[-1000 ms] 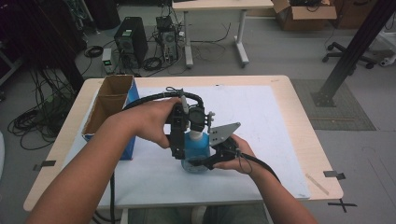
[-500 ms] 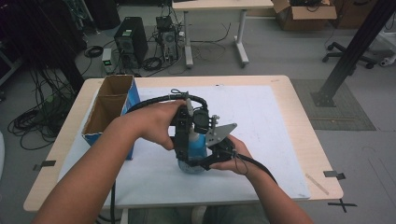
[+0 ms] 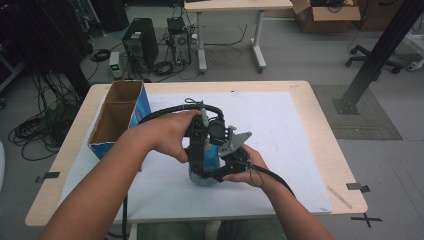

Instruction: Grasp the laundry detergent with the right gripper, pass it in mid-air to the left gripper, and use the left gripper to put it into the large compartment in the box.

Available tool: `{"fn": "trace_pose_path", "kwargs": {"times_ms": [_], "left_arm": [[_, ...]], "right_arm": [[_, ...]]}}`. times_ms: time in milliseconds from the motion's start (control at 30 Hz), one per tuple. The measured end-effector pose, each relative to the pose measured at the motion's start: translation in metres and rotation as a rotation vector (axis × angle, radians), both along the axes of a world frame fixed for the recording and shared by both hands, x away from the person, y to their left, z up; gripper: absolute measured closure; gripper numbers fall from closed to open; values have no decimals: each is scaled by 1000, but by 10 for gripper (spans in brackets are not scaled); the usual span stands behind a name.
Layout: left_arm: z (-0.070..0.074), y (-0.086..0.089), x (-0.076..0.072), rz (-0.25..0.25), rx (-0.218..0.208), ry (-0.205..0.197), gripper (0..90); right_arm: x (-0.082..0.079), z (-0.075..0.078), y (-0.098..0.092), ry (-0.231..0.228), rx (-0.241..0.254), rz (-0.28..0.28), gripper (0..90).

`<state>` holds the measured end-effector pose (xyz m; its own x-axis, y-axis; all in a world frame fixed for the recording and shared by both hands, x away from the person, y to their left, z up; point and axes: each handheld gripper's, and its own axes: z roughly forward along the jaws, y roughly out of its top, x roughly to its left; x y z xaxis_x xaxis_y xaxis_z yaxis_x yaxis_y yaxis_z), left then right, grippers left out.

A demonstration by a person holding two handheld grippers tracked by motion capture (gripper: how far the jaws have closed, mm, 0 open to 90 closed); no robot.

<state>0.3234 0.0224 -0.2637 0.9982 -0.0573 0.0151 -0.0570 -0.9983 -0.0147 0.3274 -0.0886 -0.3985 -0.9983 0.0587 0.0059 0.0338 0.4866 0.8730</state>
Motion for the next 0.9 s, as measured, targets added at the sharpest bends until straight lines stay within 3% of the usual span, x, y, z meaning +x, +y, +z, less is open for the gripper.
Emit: {"fn": "trace_pose_path", "kwargs": {"times_ms": [600,900], "left_arm": [[-10,1,1,22,-1,-18,5],[-10,1,1,22,0,-41,66]], "right_arm": [[0,-2,2,0,-8,-1,454],[0,-1,1,-4,-4,0,453]]}}
